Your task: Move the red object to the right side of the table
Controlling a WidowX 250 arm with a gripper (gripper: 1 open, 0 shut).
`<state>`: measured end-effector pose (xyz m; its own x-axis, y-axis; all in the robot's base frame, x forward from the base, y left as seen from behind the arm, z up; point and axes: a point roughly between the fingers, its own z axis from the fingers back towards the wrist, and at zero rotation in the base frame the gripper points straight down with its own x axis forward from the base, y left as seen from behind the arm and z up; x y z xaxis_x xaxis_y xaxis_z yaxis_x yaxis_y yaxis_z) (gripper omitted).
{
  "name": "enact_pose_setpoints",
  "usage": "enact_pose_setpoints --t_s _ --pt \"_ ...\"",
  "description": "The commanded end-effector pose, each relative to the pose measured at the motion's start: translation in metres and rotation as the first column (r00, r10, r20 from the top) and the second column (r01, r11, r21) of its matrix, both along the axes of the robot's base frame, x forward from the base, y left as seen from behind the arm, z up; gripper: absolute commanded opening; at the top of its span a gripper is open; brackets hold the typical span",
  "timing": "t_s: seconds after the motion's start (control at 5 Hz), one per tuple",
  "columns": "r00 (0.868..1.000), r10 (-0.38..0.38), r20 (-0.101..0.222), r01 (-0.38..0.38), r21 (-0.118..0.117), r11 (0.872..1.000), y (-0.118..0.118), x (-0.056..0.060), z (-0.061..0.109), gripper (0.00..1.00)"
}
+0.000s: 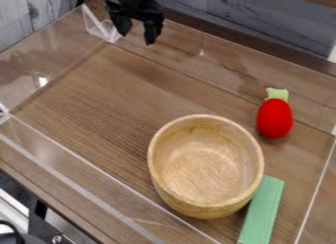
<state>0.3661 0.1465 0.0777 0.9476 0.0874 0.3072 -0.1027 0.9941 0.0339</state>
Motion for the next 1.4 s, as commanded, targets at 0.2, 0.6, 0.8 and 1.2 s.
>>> enact_pose_setpoints --t_s 0.2,0.6,0.8,1.2 --pt "0.996 -0.058 0.071 0.055 0.043 0.998 0.004 0.012 0.017 1.00" --pt "0.998 -0.017 0.058 0.014 0.050 0.999 0.013 0.006 0.008 1.00" --pt "0.997 0.040 0.065 -0.043 0.045 0.998 0.017 0.006 0.021 1.00" --pt "0.988 0.132 0.085 -0.136 0.040 0.990 0.029 0.008 0.029 1.00"
